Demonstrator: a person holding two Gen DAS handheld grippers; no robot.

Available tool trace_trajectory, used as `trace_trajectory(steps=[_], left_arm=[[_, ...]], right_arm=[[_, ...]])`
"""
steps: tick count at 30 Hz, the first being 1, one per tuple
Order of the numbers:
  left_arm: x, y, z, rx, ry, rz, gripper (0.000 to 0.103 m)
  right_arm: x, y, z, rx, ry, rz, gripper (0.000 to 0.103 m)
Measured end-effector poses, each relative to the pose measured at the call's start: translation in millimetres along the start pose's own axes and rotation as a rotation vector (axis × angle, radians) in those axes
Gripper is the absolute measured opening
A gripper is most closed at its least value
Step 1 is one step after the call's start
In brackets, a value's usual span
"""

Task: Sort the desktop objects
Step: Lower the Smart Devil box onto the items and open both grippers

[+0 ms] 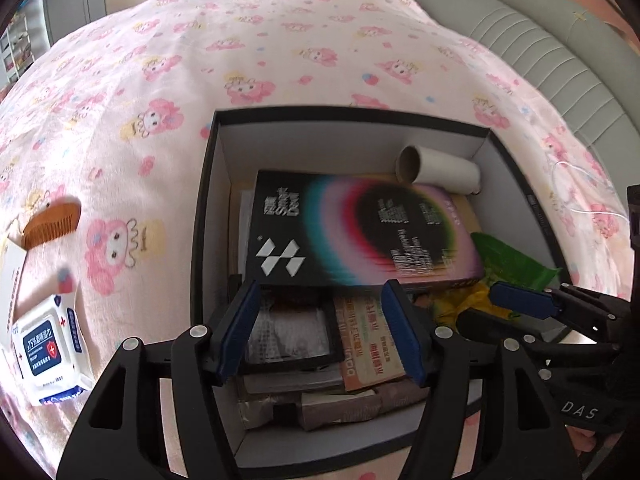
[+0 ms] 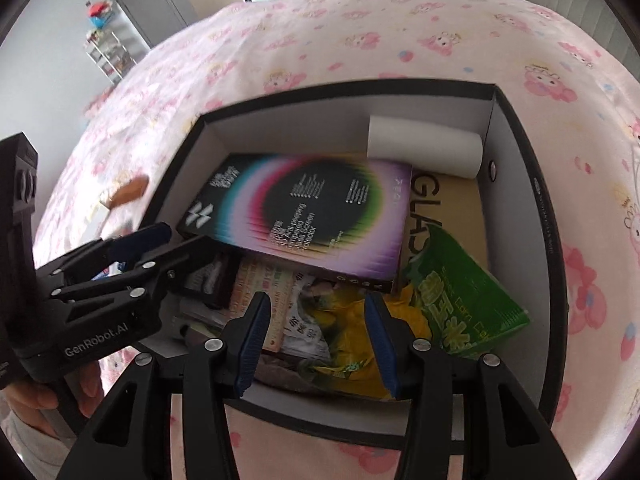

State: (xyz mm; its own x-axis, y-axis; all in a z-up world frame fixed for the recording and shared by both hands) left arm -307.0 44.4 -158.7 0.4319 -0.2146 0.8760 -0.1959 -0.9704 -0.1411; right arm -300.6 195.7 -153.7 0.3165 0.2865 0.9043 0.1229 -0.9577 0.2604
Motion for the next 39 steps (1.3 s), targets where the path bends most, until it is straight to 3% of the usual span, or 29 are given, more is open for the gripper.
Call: trace_trajectory(steps=[7, 13, 18, 23, 28, 30, 39], left_arm=[[-14, -4, -4, -0.032, 0.023, -0.058, 0.063], [-21, 0, -11, -0.027, 0.015, -0.078, 0.063], [-12, 7, -7, -0.002, 0.000, -0.019, 0.063], [-9, 11, -6, 0.007, -0.016, -0.011, 0.064], [-16, 6, -9, 0.022, -0.005, 0.002, 0.064], [-17, 1, -8, 0.003, -0.005, -0.014, 0.064], [-18, -1, -7, -0.002, 0.002, -0.045, 0.064]], right_arm=[[-22, 5, -21, 0.020, 0.030, 0.050, 0.045], [-38, 0, -41, -0.012, -0.016, 0.137, 0.045], [-20, -6, -36, -0.059, -0.040, 0.056, 0.045], [-15, -1, -16, 0.059, 0.035, 0.039, 0.045], [-35, 10, -15, 0.195, 0.108, 0.156, 0.047], [-48, 4, -20, 0.171, 0.125, 0.189, 0.048], [-42, -2, -30, 0.069, 0.092, 0.167, 0.048]])
Point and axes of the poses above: each gripper's, at about its wrist camera, not at the fingertips, and x roughly against the way its jaws point, y to its left, z to its underside, the point moved 2 cm from there along -x, roughly the way its jaws point, and after that the axes turned 6 degrees about -x, right-handed, at the moved point
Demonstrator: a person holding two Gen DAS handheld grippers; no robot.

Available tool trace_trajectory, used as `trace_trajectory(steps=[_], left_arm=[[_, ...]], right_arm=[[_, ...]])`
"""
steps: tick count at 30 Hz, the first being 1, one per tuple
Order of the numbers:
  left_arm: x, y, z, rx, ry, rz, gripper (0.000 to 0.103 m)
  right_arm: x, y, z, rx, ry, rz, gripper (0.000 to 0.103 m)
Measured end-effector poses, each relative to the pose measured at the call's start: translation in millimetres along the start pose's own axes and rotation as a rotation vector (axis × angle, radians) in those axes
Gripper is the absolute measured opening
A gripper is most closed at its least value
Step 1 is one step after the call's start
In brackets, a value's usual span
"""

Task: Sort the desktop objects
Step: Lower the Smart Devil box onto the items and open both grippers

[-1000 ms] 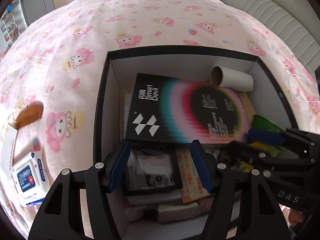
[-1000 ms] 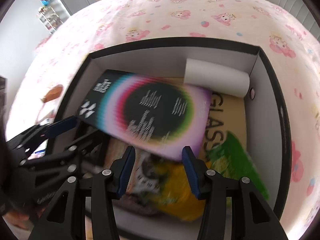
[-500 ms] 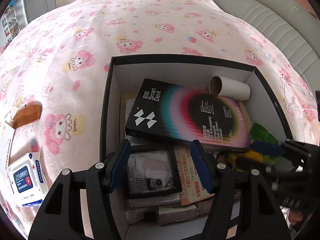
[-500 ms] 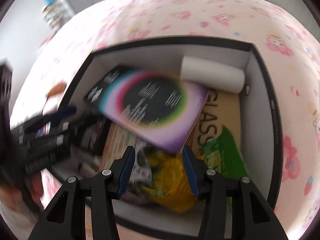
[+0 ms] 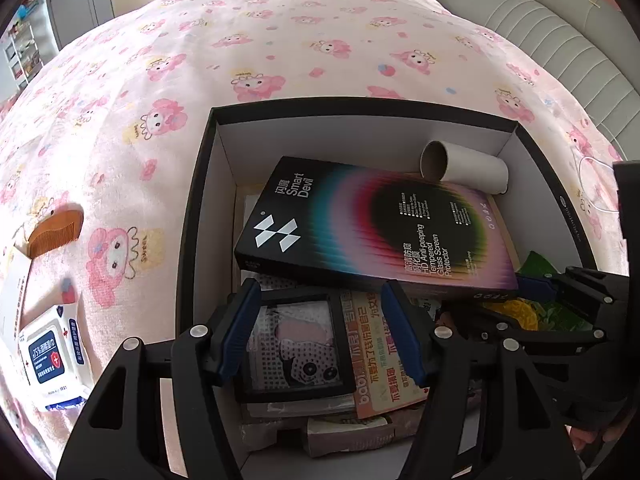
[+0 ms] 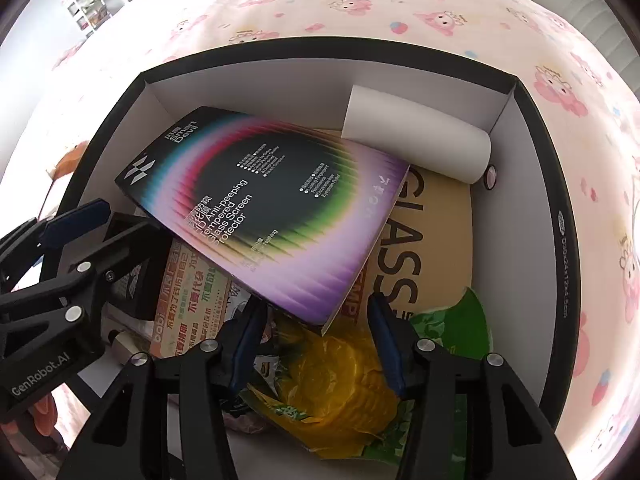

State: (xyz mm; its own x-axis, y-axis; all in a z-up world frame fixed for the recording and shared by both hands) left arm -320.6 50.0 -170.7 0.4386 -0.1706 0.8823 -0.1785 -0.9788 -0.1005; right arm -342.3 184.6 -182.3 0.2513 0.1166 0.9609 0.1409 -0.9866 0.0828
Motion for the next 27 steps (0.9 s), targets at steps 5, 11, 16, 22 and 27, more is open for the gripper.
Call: trace_trajectory(steps=[5, 11, 16, 22, 27], left_arm=[[2, 5, 0, 0.014, -0.007, 0.017, 0.064], [2, 7, 0, 0.033, -0.013, 0.011, 0.064], [2, 3, 3, 0.004, -0.014, -0.013, 0.064], [-9, 2, -11, 0.001, -0.031, 0.025, 0.061], [-10, 9, -20, 0.036, -0.006, 0.071, 0.059]], right_arm=[[23, 0, 8, 0.033, -0.042, -0.031, 0.048], [21, -20, 0, -0.069, -0.052, -0.050, 0.048], [23, -21, -3, -0.087, -0.071, -0.068, 0.048], [38, -34, -10, -0.121, -0.138, -0.052, 0.048], [32, -23, 1, -0.130, -0.071, -0.183, 0.048]])
Point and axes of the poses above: each gripper's, at about its wrist camera, not at the fingertips, and x roughly against the way its jaws point, y to its left, z to its underside, the point moved 2 cm from there along -x, roughly the way its jaws point, and after that the axes turned 6 degrees about -x, right-handed, at the moved point
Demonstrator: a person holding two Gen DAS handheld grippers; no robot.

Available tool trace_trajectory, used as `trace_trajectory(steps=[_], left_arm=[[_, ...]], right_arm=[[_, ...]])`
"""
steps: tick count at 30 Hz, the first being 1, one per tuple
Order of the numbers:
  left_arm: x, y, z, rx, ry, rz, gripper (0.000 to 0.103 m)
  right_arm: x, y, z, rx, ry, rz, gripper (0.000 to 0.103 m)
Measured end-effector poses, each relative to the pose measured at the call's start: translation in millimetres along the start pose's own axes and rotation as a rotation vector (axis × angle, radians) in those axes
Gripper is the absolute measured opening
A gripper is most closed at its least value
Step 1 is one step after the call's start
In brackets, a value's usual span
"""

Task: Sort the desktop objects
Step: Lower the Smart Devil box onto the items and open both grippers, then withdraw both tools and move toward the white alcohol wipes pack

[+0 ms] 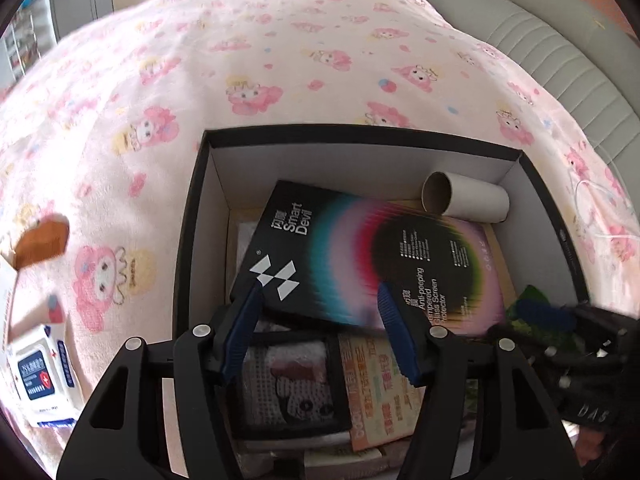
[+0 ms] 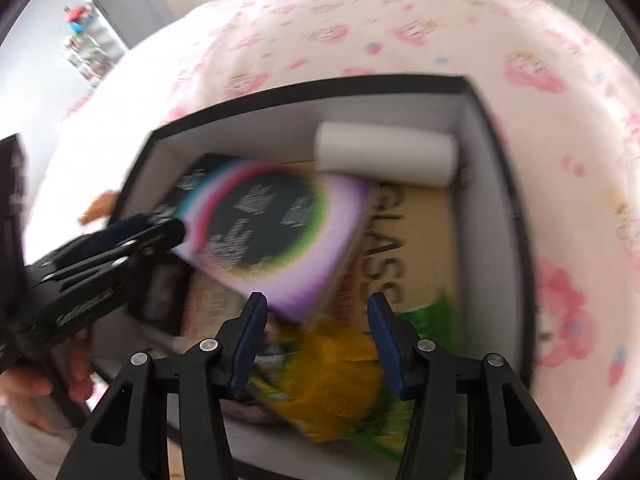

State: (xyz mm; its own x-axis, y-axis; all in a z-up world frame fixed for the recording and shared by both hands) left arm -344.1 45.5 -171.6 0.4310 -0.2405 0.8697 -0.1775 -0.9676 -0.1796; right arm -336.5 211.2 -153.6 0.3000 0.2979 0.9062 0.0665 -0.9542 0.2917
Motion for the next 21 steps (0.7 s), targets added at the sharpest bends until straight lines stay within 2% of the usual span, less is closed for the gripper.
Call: trace_trajectory(steps=[2, 5, 9, 12, 17, 21], left_arm=[[2, -3, 4, -0.005, 0.013, 0.027, 0.058], [9, -8, 14, -0.025, 0.002, 0.035, 0.058], [16, -6, 22, -0.009, -0.008, 0.048, 0.058], [20, 2, 22, 0.028, -0.017, 0.039, 0.058], [29, 8, 27, 0.049, -0.025, 0.061, 0.058], [41, 8, 35, 0.026, -0.036, 0.057, 0.058]], right_arm=[[-5, 0, -5, -0.021, 0.007, -0.033, 0.048], [-21, 14, -8, -0.025, 0.000, -0.019, 0.048], [-20, 24, -14, -0.012, 0.003, -0.029, 0.051], [-18, 27, -13, 0.001, 0.001, -0.011, 0.051], [-22, 32, -19, 0.041, -0.034, 0.081, 0.051], [-6, 19, -6, 0.005, -0.052, 0.057, 0.051]])
Point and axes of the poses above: each gripper's, at about its wrist camera, not at the fingertips, and x roughly against the way its jaws point, y to its left, z to its underside, the point moved 2 cm from there along -x, roughly the way its jaws point, and after that the axes turned 6 degrees about -x, right-handed, at the moved point
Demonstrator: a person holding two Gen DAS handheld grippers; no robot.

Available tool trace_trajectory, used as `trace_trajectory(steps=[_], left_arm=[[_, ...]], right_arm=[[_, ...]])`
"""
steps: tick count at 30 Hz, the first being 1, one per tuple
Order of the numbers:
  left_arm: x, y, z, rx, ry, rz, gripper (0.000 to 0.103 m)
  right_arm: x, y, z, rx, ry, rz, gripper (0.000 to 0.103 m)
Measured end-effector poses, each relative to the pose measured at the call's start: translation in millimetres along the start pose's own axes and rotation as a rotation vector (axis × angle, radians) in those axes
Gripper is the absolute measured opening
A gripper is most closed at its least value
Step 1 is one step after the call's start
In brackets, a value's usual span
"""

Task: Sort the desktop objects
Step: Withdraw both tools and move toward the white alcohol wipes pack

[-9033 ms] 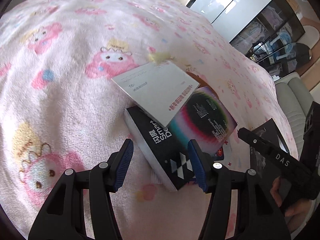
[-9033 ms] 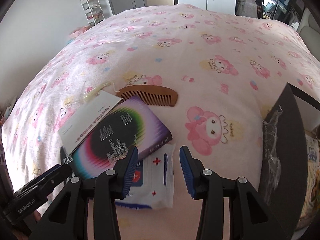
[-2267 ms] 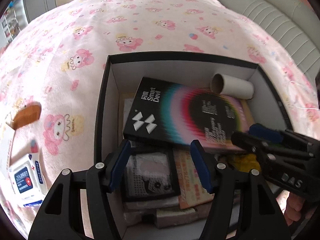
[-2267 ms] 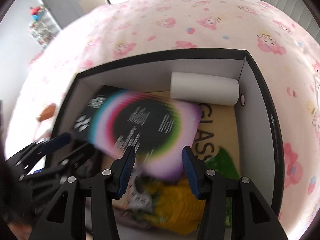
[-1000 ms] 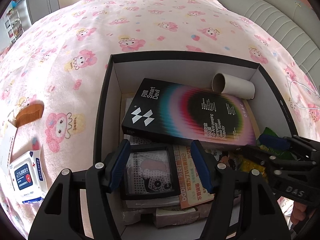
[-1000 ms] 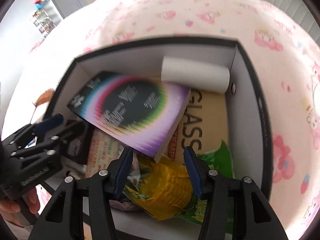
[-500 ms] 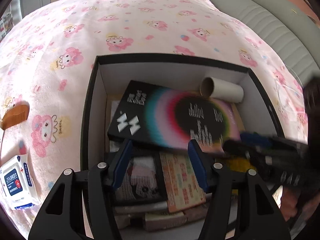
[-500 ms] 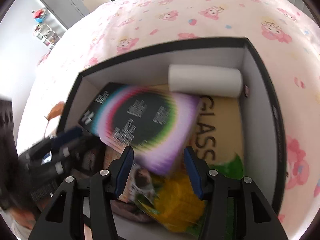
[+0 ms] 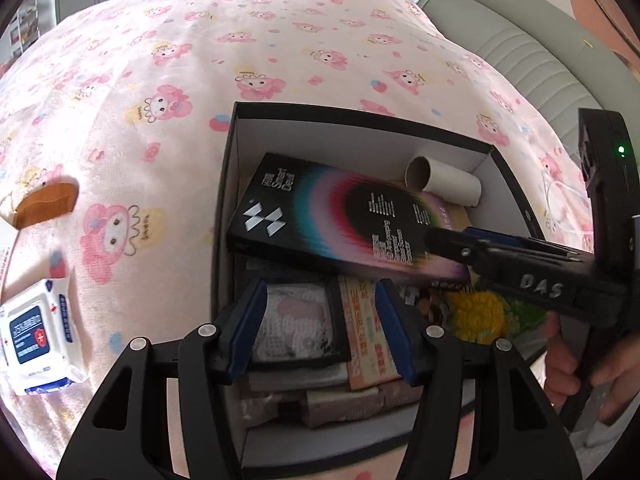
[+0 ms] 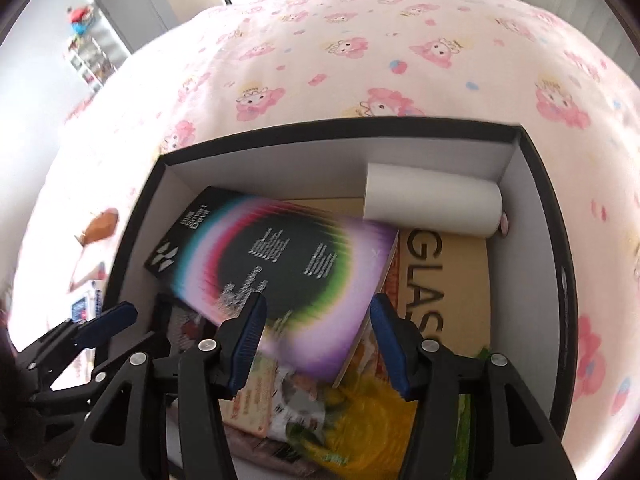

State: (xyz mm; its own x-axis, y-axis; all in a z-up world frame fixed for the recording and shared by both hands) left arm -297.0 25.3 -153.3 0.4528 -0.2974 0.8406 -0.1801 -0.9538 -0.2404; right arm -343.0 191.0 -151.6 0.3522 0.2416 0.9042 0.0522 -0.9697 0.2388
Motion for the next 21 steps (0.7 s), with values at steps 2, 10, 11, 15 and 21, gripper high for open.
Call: trace_trajectory(steps=[2, 10, 11, 15, 21], left_arm=[[8, 0, 3, 0.002, -0.014, 0.003, 0.058], [65, -14, 15, 0.022, -0.117, 0.003, 0.058], [75, -16, 18, 0.022, -0.131, -0.001, 0.058], [105, -20, 33, 0.019, -0.168, -0.016, 0.059], [143, -14, 61, 0.020, -0.189, -0.103, 0.059]], right_arm=[[14, -4, 11, -0.008, -0.032, 0.015, 0.051], [75, 13, 52, -0.022, -0.150, -0.046, 0.051], [82, 18, 56, -0.020, -0.161, -0.056, 0.051], [108, 34, 74, -0.019, -0.204, -0.082, 0.051], [127, 66, 108, -0.007, -0.239, -0.114, 0.052]])
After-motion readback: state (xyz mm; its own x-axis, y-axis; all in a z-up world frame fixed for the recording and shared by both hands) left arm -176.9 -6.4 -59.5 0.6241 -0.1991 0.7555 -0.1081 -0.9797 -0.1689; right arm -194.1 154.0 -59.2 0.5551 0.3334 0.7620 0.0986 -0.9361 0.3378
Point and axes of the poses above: each gripper's, at about its wrist camera, not at the fingertips, and x roughly against the way its jaws point, y to its left, z to its underside, the point moved 2 cm from there along -x, roughly the way its jaws point, and after that the axes turned 6 degrees about -x, right-handed, at the moved point
